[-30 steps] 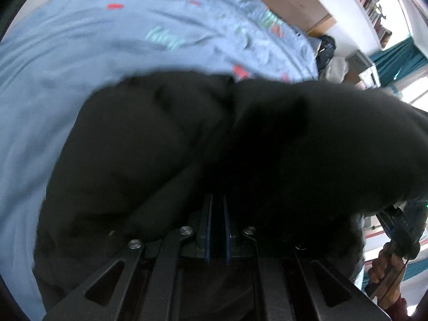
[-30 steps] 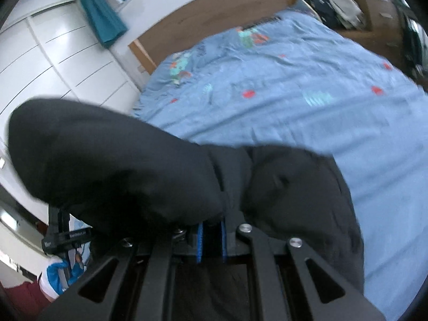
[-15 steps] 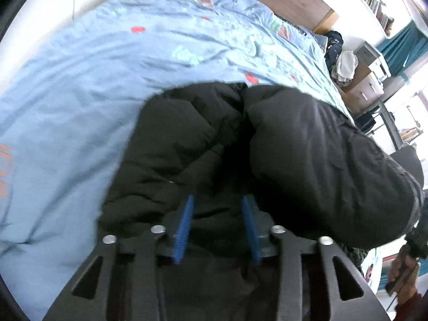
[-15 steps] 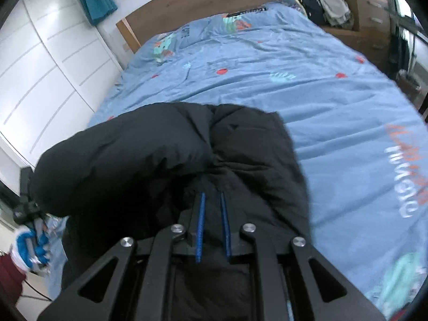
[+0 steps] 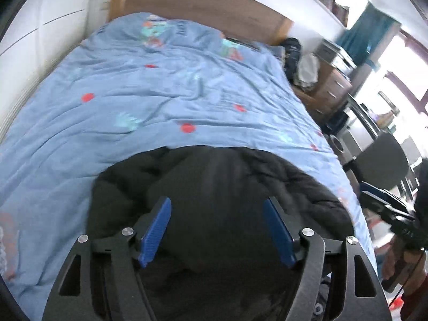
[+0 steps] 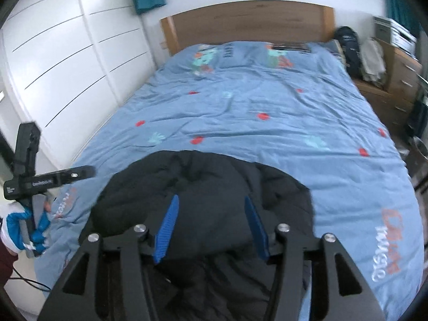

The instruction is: Fold large clothes

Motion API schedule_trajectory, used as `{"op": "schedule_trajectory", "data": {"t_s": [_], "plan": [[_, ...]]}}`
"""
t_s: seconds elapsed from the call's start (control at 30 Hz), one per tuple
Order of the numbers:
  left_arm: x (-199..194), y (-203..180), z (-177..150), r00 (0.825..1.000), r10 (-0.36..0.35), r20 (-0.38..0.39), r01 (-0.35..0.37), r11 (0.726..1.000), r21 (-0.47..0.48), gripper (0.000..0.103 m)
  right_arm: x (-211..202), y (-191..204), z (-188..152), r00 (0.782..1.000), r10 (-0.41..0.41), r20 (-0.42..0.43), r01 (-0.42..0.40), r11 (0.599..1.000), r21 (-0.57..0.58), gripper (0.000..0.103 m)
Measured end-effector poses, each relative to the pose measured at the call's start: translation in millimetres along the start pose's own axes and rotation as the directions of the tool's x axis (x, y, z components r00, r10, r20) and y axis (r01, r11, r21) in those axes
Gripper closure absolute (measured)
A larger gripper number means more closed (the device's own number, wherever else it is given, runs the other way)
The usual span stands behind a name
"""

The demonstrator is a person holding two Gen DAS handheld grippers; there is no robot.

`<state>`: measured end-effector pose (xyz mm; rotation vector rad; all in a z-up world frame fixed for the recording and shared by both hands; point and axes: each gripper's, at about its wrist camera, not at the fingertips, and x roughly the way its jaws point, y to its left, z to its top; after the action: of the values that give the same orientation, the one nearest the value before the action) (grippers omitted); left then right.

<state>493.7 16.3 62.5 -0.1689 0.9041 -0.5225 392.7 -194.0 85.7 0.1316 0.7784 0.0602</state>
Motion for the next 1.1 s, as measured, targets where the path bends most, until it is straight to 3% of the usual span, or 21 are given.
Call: {"op": "schedule_trajectory", "data": {"t_s": [0.2, 0.43, 0.83, 1.1], "plan": [[37, -30, -18, 0.999, 0.016, -0.047, -0.011, 0.995, 0.095, 0.031, 35, 17, -11, 0.996, 0.030, -0.082, -0.033, 0.999, -0.031, 0.053], [78, -20, -79, 0.986, 0.122, -0.118, -0.105, 0.984, 0.143, 0.027, 74, 13, -70, 0.977, -0.006, -0.212, -0.010, 0.997, -0.074, 0.052], [138, -10, -122, 0.967, 0.250, -0.039, -0.239, 0.954, 0.178, 0.019, 143, -11, -126, 0.954, -0.022, -0.300, 0.006, 0.998, -0.055, 0.051], [146, -9, -122, 0.966, 0.258, -0.033, -0.249, 0.952, 0.177, 0.017, 153, -12, -135, 0.955, -0.046, -0.292, 0.031, 0.998, -0.056, 0.051]]}}
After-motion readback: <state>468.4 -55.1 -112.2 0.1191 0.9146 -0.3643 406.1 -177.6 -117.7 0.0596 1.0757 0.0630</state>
